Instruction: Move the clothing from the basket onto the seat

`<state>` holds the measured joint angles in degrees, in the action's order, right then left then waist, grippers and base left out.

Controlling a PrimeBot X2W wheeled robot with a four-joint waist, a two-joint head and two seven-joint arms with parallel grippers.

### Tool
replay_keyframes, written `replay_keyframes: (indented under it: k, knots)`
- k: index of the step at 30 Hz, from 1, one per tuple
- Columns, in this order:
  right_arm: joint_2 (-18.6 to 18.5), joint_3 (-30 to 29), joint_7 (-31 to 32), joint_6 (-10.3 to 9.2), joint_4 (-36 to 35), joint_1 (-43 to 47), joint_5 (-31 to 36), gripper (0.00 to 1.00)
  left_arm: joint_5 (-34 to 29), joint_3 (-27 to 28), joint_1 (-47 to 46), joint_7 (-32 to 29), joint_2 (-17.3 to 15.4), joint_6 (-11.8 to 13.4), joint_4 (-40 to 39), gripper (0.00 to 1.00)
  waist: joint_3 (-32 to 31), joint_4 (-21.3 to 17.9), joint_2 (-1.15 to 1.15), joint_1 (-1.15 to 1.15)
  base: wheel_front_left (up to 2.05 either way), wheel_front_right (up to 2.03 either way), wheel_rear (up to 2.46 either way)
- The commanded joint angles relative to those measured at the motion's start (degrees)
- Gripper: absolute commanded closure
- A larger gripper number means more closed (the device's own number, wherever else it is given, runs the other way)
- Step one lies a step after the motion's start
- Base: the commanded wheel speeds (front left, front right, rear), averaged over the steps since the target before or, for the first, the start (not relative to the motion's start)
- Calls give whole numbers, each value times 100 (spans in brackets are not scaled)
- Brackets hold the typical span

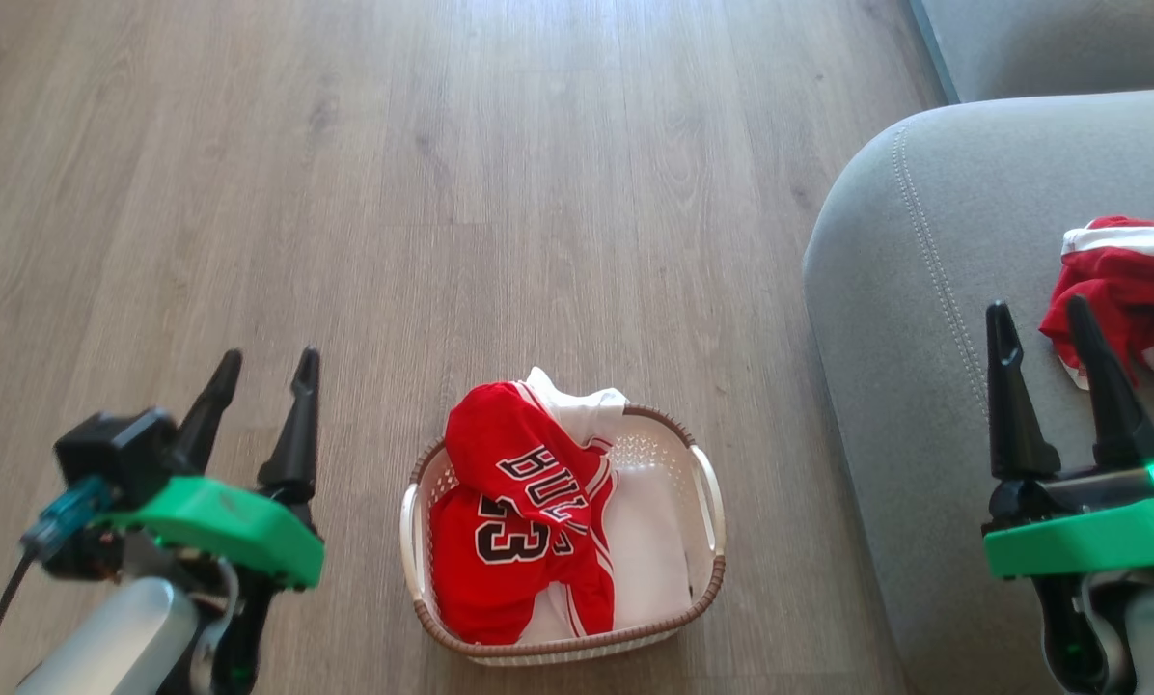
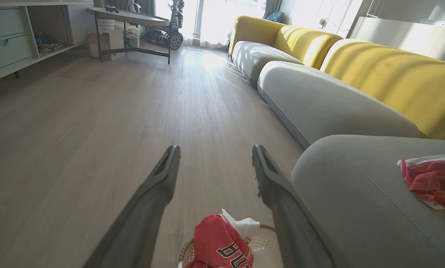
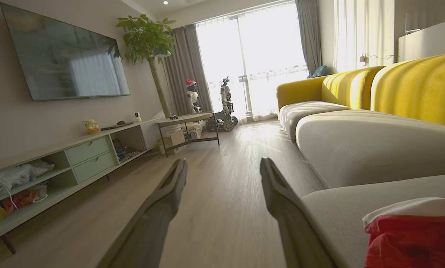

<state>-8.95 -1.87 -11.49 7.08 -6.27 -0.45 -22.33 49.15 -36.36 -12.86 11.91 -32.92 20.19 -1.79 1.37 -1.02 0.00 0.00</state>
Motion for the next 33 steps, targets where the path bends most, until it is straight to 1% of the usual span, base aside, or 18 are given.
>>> replay_keyframes:
  k: [1, 6, 8, 11, 19, 33]
  knots:
    - [-69, 73, 12, 41, -197, -73, -25, 0, 27, 380, -204, 97, -272, 42, -250, 0, -1, 4, 0, 0, 0, 0, 0]
    - [-77, 96, 27, 41, -162, -34, -43, 0, -62, 658, 207, 236, -426, 137, -524, 0, -12, 4, 0, 0, 0, 0, 0]
    - [-77, 118, 33, 41, -150, -30, -45, 0, -132, 750, 356, 265, -430, 200, -604, 0, -23, 0, 0, 0, 0, 0, 0]
    - [-72, 203, 64, 41, -103, -9, -48, 0, -218, 907, 559, 292, -403, 177, -652, 0, -26, -5, 0, 0, 0, 0, 0]
    - [-88, 293, 77, 41, -33, -26, -43, 0, -422, 1046, 704, 304, -301, 168, -703, 0, 5, -11, 0, 0, 0, 0, 0]
    - [-85, 346, 67, 41, 6, -123, -39, 0, -550, 1270, 711, 307, -91, -10, -515, 0, 155, 1, 0, 0, 0, 0, 0]
